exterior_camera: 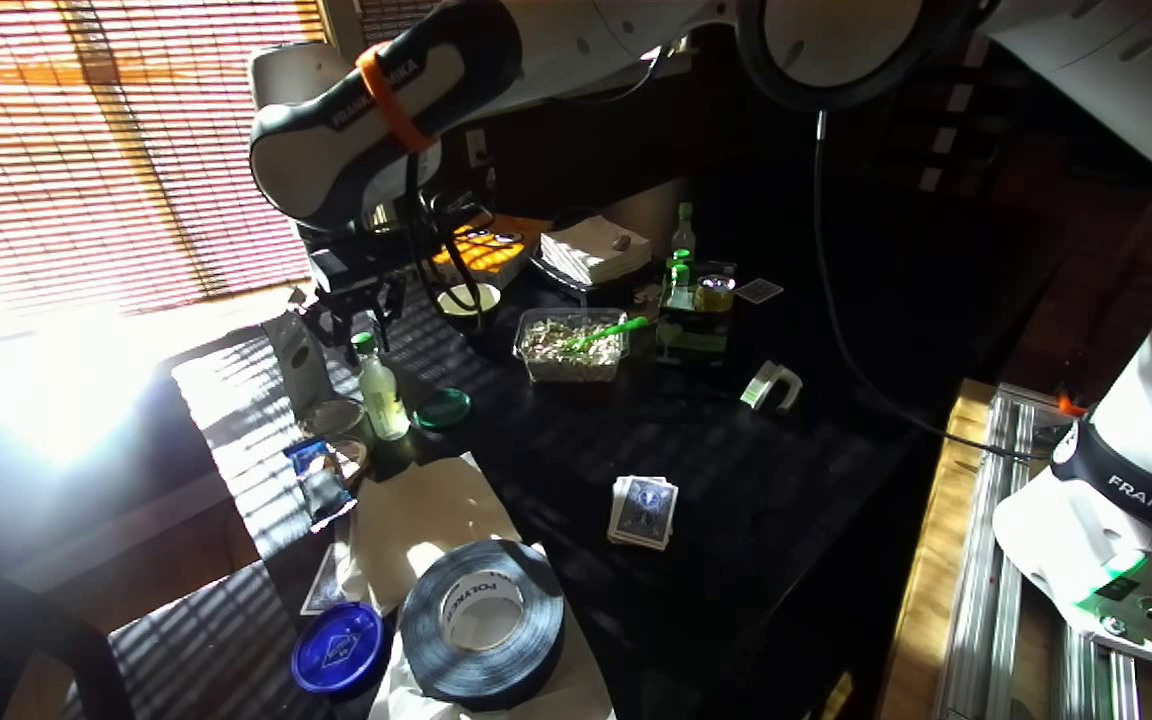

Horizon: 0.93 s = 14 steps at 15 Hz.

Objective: Pick up the glass bottle from the left side of the table and put it in the box.

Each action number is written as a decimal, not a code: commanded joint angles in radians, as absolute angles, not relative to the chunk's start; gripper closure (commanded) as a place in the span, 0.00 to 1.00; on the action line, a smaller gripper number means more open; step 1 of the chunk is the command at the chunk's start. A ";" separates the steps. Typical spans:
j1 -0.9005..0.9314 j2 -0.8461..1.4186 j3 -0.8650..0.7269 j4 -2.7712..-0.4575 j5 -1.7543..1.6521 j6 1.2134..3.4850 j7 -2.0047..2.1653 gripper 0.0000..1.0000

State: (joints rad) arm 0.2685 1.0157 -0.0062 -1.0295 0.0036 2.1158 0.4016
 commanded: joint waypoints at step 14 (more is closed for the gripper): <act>0.262 0.751 -0.054 -1.154 -0.006 2.073 0.460 0.93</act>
